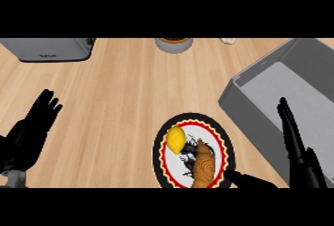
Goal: Pick the croissant from the plate and place it in the cardboard box
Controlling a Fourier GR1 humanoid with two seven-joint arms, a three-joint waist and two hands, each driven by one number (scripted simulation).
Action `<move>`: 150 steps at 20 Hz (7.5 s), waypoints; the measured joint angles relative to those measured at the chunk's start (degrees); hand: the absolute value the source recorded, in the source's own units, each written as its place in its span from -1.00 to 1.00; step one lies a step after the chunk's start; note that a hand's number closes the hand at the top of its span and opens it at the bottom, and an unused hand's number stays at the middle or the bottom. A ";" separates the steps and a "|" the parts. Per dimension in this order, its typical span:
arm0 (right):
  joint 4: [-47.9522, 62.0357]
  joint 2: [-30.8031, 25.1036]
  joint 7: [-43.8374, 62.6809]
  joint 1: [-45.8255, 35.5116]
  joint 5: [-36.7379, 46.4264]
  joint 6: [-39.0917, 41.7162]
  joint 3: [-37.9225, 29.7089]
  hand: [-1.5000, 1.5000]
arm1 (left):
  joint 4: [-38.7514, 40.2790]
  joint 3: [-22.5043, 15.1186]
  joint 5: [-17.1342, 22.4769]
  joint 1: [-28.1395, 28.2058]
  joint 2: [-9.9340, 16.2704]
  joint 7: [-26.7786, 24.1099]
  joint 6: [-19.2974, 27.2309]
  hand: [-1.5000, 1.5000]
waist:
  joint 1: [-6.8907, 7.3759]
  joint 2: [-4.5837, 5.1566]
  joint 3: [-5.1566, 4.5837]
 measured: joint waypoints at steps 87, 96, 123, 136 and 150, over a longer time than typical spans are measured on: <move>27.17 24.80 50.73 -14.42 25.57 57.03 10.60 -1.00 | -0.38 6.76 -3.43 -1.17 -5.28 3.63 -7.63 0.00 | 2.11 0.78 0.31; 29.08 24.80 47.82 -13.96 28.90 55.57 10.46 1.00 | 0.82 7.51 -5.27 -2.95 -6.72 4.39 -8.23 0.00 | 1.98 0.74 0.28; 29.32 20.24 24.82 -26.30 30.39 49.90 -1.14 1.00 | 0.70 11.23 -8.14 -3.85 -9.49 6.25 -11.64 0.00 | 1.90 0.72 0.32; 3.58 20.40 36.58 -35.01 36.92 57.55 -5.76 1.00 | -1.02 11.75 -8.19 -2.53 -10.07 6.81 -12.06 0.00 | 1.62 0.51 0.29; 6.94 10.54 31.36 -41.61 33.57 61.65 -26.01 1.00 | -1.99 12.62 -8.46 -1.63 -11.10 7.01 -13.25 0.00 | 2.04 0.79 0.32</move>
